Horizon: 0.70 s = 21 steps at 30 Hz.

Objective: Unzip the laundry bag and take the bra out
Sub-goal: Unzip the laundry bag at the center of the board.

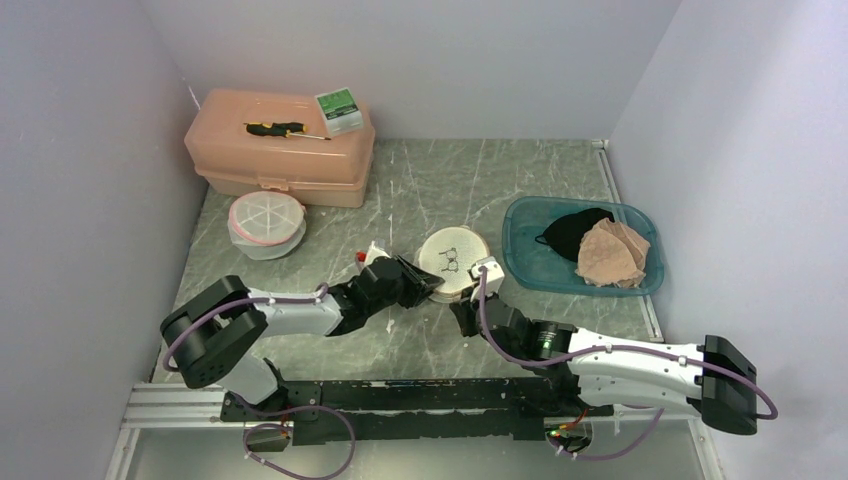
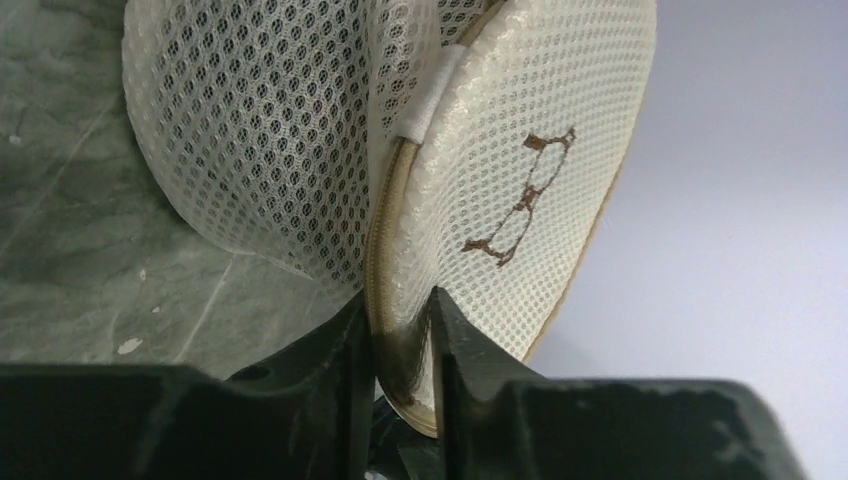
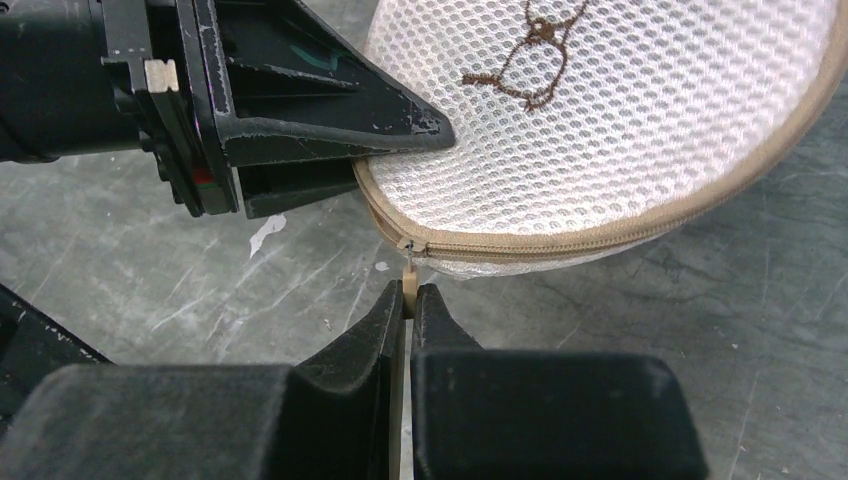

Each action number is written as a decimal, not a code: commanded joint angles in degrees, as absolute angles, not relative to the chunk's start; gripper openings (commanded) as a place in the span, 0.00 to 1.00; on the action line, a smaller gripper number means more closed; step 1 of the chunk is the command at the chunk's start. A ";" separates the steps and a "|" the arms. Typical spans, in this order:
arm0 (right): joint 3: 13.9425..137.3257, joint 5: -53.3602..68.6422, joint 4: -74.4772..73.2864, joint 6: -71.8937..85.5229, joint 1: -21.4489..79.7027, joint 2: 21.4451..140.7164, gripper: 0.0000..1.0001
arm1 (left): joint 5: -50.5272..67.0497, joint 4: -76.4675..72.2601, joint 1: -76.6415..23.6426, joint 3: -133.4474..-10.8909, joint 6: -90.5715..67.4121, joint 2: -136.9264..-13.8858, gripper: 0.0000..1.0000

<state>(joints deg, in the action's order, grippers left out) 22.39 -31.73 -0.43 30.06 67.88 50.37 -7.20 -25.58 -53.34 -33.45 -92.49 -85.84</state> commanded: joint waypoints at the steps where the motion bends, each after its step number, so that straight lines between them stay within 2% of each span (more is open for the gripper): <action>1: 21.92 -31.28 0.70 29.38 67.94 49.03 0.00 | -8.63 -27.39 -53.44 -35.77 -91.26 -86.07 0.24; 4: 21.82 -32.65 0.27 29.40 67.87 48.88 0.00 | -8.62 -26.34 -53.01 -35.17 -90.25 -84.74 0.10; 7: 20.99 -33.80 -0.93 29.41 67.35 48.16 0.00 | -8.77 -22.68 -52.54 -35.02 -88.71 -82.19 0.03; 16: 19.10 -28.93 -2.11 32.16 55.44 46.14 0.00 | -4.16 -14.38 -48.75 -34.98 -82.75 -76.03 0.03; 21: 19.38 -26.34 -0.24 28.00 54.52 42.81 0.00 | 3.09 -13.26 -45.01 -36.20 -75.84 -76.22 0.03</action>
<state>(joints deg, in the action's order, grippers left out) 19.16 -28.29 -1.69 30.87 54.74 45.84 -3.07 -16.16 -47.83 -33.89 -83.35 -77.08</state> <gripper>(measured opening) 0.045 0.078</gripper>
